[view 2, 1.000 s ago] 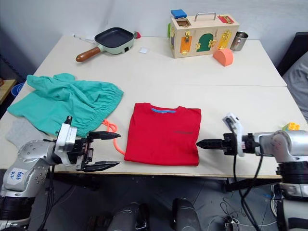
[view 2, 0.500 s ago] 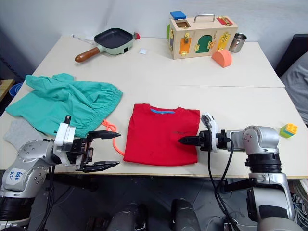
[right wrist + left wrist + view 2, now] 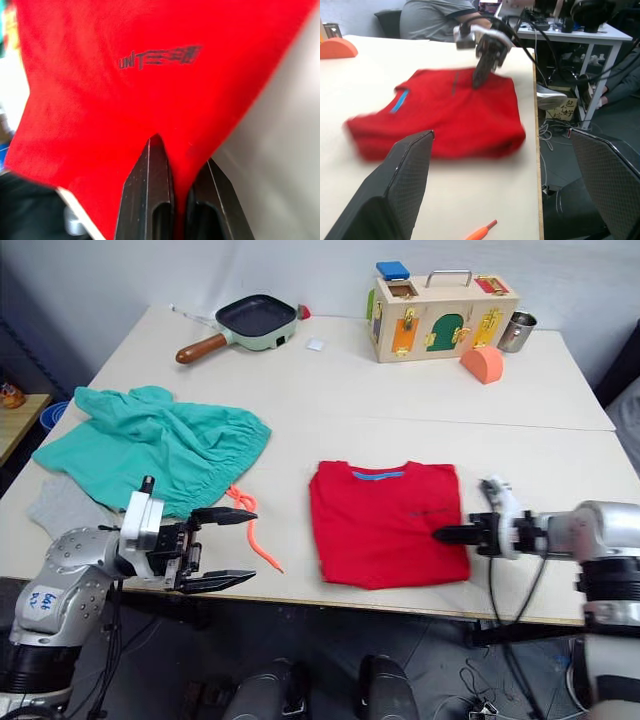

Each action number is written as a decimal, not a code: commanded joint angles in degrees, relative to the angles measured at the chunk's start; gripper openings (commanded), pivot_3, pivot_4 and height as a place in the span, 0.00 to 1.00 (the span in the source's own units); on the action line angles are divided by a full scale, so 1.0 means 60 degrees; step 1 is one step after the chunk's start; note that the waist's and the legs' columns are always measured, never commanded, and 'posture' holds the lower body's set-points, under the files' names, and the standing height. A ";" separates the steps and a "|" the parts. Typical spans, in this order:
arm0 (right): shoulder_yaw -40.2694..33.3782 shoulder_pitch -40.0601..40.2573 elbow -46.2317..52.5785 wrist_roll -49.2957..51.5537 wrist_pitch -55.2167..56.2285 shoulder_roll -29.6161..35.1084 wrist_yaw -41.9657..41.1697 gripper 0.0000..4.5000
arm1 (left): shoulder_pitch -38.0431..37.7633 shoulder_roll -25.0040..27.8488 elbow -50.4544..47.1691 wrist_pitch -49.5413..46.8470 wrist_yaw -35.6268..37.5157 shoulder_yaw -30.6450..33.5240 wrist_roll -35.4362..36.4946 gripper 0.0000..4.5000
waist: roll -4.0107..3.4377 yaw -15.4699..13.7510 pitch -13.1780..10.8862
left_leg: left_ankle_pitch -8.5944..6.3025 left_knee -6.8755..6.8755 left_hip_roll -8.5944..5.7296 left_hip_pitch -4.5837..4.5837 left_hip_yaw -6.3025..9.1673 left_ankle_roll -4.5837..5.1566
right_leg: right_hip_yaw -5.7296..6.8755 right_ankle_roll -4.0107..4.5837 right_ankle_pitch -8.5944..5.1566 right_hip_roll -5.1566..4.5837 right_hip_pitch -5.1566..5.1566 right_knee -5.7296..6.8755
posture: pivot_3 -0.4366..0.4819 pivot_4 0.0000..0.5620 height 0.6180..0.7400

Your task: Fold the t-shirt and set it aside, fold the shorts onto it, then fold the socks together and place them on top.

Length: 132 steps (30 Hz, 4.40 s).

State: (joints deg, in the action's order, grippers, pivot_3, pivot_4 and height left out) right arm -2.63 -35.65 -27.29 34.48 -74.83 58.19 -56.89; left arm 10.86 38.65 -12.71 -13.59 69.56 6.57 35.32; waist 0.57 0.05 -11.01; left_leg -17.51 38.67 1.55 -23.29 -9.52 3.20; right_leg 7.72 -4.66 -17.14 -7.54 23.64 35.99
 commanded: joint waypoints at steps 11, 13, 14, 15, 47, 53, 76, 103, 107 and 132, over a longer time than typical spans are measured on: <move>0.0962 -0.1518 -0.5179 -0.3522 0.4811 0.1255 -0.0899 0.01 | 0.0161 -0.0018 -0.0042 0.0122 -0.0016 -0.0005 0.0010 1.00 | -0.0031 0.0281 -0.0005 | 0.0016 -0.0016 0.0022 0.0023 -0.0054 -0.0015 | -0.0017 -0.0001 0.0000 0.0029 0.0005 0.0002 | 0.48 0.27 1.00; 0.0781 -0.1905 -0.5856 -0.3795 0.5442 0.1244 -0.0634 0.01 | 0.0160 -0.0003 -0.0039 0.0122 -0.0032 0.0017 0.0000 1.00 | -0.0032 0.0259 -0.0005 | 0.0016 -0.0012 0.0021 0.0023 -0.0055 -0.0015 | -0.0019 -0.0001 0.0000 0.0029 0.0005 0.0001 | 0.48 0.27 1.00; 0.0719 -0.2110 -0.6119 -0.3923 0.5707 0.1243 -0.0533 0.01 | 0.0162 -0.0001 -0.0039 0.0120 -0.0040 0.0024 -0.0002 1.00 | -0.0039 0.0254 -0.0009 | 0.0016 -0.0008 0.0020 0.0022 -0.0053 -0.0015 | -0.0018 -0.0002 0.0000 0.0027 0.0004 0.0002 | 0.48 0.27 1.00; 0.0682 -0.2310 -0.6346 -0.4049 0.5881 0.1237 -0.0427 0.01 | 0.0163 0.0001 -0.0040 0.0118 -0.0046 0.0026 -0.0006 1.00 | -0.0043 0.0256 -0.0011 | 0.0016 -0.0005 0.0018 0.0019 -0.0054 -0.0015 | -0.0020 -0.0003 0.0001 0.0025 0.0005 0.0001 | 0.48 0.27 1.00; -0.1132 -0.1471 -0.6228 -0.4634 1.1704 0.2271 -0.1645 1.00 | 0.0593 0.0450 0.0818 0.0233 0.0517 0.0223 -0.0114 1.00 | -0.0141 0.0382 -0.0008 | 0.0025 -0.0007 0.0033 0.0039 -0.0082 -0.0027 | -0.0051 -0.0006 0.0002 0.0055 0.0005 0.0011 | 0.48 0.27 1.00; -0.2022 -0.0238 -0.4840 -0.3740 1.3330 0.1332 -0.2277 1.00 | 0.0177 0.0698 0.0879 0.0296 0.0478 0.0644 -0.0141 1.00 | -0.0142 0.0428 -0.0008 | 0.0033 -0.0014 0.0049 0.0062 -0.0080 -0.0043 | -0.0058 -0.0006 0.0002 0.0071 -0.0006 0.0016 | 0.48 0.27 1.00; -0.1728 0.6535 0.4701 -0.0156 1.6291 -0.4390 -0.4285 1.00 | -0.6916 -0.1142 0.0764 0.0910 -0.3055 0.7252 -0.0173 1.00 | -0.0093 0.0299 0.0020 | -0.0010 -0.0114 0.0028 0.0171 -0.0055 -0.0042 | -0.0056 0.0016 -0.0010 0.0022 -0.0080 -0.0010 | 0.48 0.27 1.00; -0.0940 0.6358 0.6029 0.0469 1.5781 -0.4698 -0.4001 1.00 | -0.2453 0.3344 0.0841 -0.1077 -0.4621 0.2247 -0.3164 1.00 | -0.0041 0.0063 0.0135 | -0.0075 -0.0137 0.0019 0.0178 -0.0076 -0.0114 | -0.0082 0.0054 -0.0030 0.0012 -0.0044 0.0001 | 0.48 0.27 1.00; -0.0833 0.6213 0.6042 0.0258 1.5714 -0.4794 -0.3584 1.00 | -0.0228 0.3102 0.2649 -0.1001 -0.4277 0.0327 -0.4144 1.00 | -0.0036 0.0063 0.0133 | -0.0056 -0.0152 0.0027 0.0182 -0.0090 -0.0137 | -0.0077 0.0054 -0.0030 0.0038 -0.0035 0.0018 | 0.48 0.27 1.00; -0.1162 0.7393 0.6646 -0.0343 1.6404 -0.4610 -0.2266 1.00 | 0.6732 -0.1659 0.6341 0.0913 -0.1784 -0.2643 -0.4873 0.01 | 0.0014 -0.0133 0.0128 | 0.0009 -0.0067 0.0012 0.0161 -0.0095 -0.0035 | -0.0076 0.0040 -0.0024 0.0038 -0.0037 0.0086 | 0.48 0.27 1.00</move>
State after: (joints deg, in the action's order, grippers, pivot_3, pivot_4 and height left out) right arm -8.59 8.68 11.57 32.22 22.61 29.81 -70.77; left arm 49.64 30.82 25.83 -8.94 57.48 -7.26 6.21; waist 0.66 -0.75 -10.24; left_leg -17.45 38.29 1.62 -22.32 -10.10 3.00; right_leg 7.27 -4.42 -17.28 -7.30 23.41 36.51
